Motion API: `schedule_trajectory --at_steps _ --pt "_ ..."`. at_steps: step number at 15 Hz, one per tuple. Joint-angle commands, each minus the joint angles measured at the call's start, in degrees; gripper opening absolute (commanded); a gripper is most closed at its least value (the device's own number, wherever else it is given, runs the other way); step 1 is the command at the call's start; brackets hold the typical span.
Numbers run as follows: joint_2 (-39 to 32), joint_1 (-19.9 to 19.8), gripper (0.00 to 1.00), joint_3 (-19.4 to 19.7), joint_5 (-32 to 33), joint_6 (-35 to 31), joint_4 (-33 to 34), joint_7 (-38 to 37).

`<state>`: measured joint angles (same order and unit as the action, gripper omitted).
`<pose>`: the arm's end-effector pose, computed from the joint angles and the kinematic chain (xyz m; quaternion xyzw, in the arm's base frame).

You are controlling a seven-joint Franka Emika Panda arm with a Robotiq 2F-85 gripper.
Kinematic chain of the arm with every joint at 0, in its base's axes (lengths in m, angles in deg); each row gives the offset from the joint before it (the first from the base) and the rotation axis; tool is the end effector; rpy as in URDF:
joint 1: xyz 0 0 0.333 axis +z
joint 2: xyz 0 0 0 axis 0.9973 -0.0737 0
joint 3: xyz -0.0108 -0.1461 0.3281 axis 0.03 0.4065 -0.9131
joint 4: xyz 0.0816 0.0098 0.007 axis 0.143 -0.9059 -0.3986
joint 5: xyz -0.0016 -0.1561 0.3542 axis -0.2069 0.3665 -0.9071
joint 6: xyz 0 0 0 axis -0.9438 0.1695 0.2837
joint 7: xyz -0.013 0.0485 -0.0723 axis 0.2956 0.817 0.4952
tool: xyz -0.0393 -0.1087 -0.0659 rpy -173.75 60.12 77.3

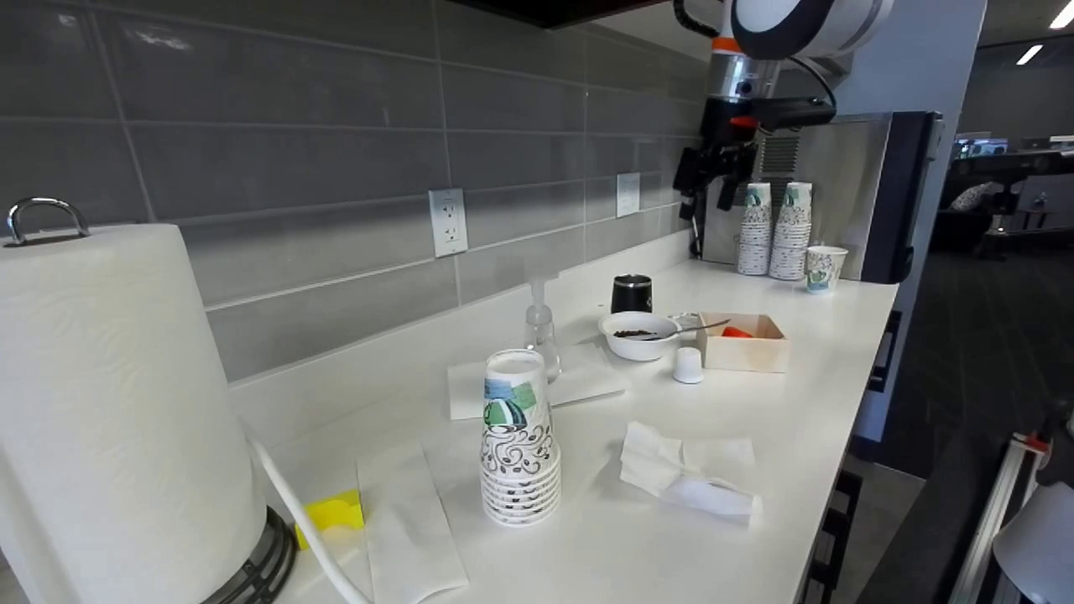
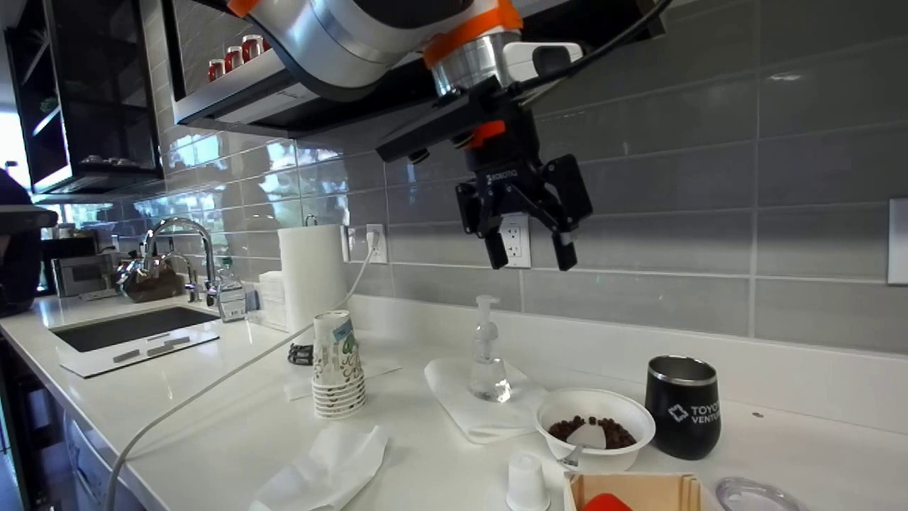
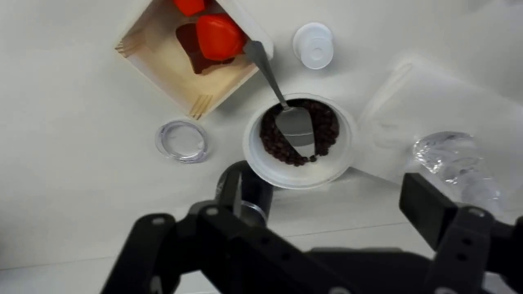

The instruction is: Unfold the napkin

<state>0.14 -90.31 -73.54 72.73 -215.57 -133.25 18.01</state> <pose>0.4044 -0.0672 0.4522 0.9911 -0.0177 0.1262 0.0394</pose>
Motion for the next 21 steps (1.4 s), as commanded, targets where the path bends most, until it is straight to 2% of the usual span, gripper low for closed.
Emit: schedule_trajectory --at_steps 1,7,10,18,21 --pt "0.56 4.61 1.0 -2.77 -2.65 0.81 -0.69 1.76" --pt "0.97 11.54 1.0 -10.91 -2.35 2.19 -2.44 -1.03" --pt "1.56 13.86 1.0 -15.45 -1.55 3.15 -4.29 -5.13" --pt "1.37 15.66 1.0 -28.18 1.96 8.51 -10.3 -25.37" --pt "-0.54 16.21 1.0 -32.04 3.22 11.91 -10.12 -32.48"
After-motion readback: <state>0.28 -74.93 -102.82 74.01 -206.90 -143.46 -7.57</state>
